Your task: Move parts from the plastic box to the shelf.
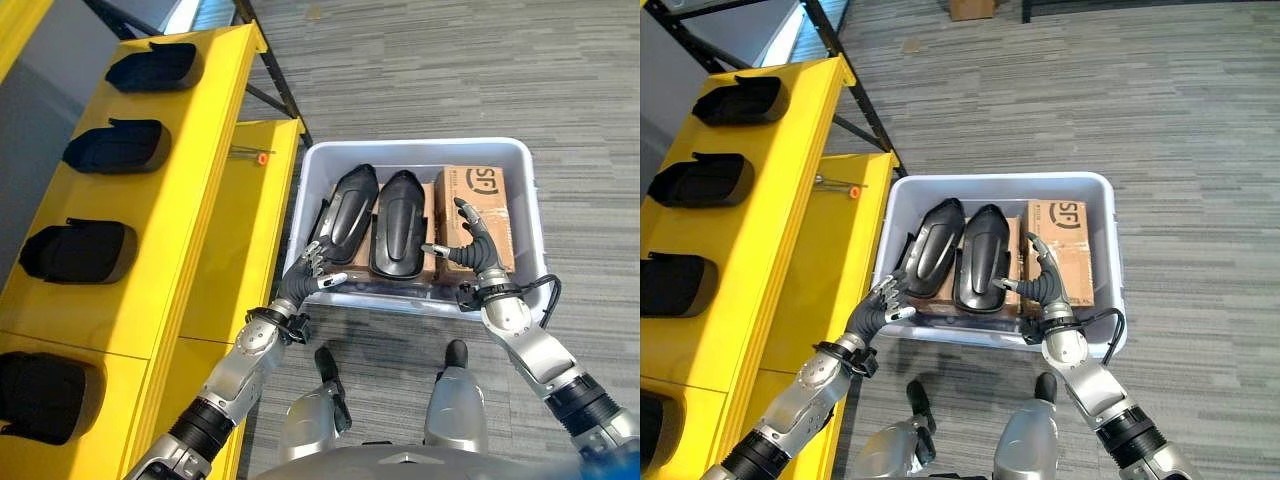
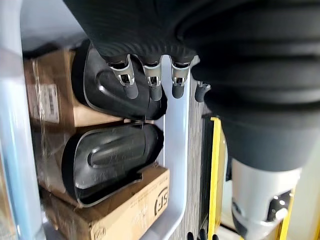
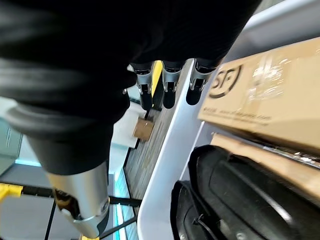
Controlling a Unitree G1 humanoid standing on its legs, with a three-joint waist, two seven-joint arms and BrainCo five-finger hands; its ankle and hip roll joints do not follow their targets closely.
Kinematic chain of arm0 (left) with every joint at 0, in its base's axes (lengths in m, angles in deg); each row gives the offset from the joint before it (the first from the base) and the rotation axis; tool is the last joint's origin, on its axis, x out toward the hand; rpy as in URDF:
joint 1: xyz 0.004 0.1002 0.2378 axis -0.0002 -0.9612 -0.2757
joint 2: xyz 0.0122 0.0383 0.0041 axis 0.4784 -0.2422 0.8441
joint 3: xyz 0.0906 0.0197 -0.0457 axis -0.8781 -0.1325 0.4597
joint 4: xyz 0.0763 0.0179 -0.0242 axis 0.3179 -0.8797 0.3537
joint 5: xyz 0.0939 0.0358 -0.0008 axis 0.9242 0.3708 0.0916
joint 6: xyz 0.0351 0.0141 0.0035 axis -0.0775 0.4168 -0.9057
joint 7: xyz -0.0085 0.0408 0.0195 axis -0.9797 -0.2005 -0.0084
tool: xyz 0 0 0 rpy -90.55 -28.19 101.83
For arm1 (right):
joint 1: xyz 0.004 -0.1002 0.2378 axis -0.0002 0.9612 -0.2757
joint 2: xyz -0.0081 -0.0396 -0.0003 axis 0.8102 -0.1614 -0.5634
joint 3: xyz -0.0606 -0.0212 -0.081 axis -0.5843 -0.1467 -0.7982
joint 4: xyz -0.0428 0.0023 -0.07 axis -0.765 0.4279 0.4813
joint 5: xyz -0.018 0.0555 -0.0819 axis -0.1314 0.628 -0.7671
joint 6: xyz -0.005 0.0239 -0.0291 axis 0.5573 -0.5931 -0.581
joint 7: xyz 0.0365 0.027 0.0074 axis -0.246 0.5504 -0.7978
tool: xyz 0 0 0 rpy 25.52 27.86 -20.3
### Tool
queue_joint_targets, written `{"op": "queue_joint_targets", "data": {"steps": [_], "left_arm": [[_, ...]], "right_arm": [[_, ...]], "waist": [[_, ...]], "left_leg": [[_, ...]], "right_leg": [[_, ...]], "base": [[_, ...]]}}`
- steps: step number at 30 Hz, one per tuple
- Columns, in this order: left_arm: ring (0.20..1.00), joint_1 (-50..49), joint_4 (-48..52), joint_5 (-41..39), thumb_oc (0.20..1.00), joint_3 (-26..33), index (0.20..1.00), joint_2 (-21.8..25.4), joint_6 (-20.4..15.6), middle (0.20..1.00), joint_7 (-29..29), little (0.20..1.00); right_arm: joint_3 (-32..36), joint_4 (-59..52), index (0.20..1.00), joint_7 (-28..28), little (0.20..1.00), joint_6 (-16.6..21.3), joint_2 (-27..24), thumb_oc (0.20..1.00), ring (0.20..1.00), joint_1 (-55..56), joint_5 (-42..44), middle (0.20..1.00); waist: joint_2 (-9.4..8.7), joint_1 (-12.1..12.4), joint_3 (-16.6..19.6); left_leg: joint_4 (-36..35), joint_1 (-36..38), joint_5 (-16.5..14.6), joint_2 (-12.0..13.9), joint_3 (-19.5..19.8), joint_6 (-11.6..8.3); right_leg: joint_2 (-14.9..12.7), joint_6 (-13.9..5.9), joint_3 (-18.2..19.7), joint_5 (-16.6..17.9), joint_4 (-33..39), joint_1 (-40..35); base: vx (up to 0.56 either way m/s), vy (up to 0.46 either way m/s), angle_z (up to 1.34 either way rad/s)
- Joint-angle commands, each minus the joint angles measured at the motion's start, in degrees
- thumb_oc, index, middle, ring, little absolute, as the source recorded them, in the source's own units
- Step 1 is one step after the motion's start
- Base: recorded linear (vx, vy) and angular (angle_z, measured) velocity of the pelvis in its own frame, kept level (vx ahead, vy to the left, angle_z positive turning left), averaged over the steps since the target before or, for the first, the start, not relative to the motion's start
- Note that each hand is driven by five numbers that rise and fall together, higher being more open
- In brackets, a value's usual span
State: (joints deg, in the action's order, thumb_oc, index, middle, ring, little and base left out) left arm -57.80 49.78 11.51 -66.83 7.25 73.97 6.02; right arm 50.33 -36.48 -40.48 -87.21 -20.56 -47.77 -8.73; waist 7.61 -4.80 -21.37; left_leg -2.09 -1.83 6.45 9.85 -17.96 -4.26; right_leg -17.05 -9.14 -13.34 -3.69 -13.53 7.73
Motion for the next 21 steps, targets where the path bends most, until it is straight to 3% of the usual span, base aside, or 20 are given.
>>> {"op": "queue_joint_targets", "data": {"steps": [1,6,10,21], "left_arm": [[1.0,0.83,4.71,-0.41,1.0,-0.2,1.0,0.53,-2.81,1.0,0.79,1.0],[1.0,1.25,6.51,-0.66,1.0,-0.7,1.0,0.55,-2.67,1.0,2.06,1.0],[1.0,4.61,5.74,-0.44,1.0,-2.11,1.0,0.96,-2.47,1.0,2.41,1.0],[1.0,6.95,6.32,0.18,1.0,-2.93,1.0,0.76,-1.0,1.0,3.59,1.0]], "right_arm": [[1.48,-2.14,1.0,2.47,1.0,0.61,0.15,1.0,1.0,-3.95,-0.71,1.0],[1.93,-1.65,1.0,1.89,1.0,0.44,0.56,1.0,1.0,-5.44,-0.52,1.0],[0.44,5.94,1.0,7.77,1.0,-4.97,3.85,1.0,1.0,-13.11,-1.5,1.0],[0.37,12.42,1.0,11.89,1.0,-6.54,6.69,1.0,1.0,-18.0,0.32,1.0]], "waist": [[0.04,-0.13,-0.46],[0.17,0.41,-2.88],[0.19,2.01,-6.56],[0.87,3.86,-8.43]], "left_leg": [[1.21,-0.5,-2.41,4.28,2.2,-2.08],[2.32,-2.67,-2.44,4.12,2.68,-1.97],[4.39,-7.22,-2.88,2.99,4.3,-1.45],[5.35,-11.66,-2.99,1.0,5.2,-0.47]], "right_leg": [[4.29,4.74,-0.01,-4.87,-4.21,1.26],[4.11,5.02,0.01,-5.18,-5.49,2.98],[3.56,5.18,0.22,-5.58,-8.14,7.0],[3.06,5.13,0.2,-5.37,-10.04,11.0]], "base": [[-0.15,0.013,0.04],[-0.09,0.024,0.01],[-0.16,0.002,0.06],[-0.03,0.006,0.04]]}}
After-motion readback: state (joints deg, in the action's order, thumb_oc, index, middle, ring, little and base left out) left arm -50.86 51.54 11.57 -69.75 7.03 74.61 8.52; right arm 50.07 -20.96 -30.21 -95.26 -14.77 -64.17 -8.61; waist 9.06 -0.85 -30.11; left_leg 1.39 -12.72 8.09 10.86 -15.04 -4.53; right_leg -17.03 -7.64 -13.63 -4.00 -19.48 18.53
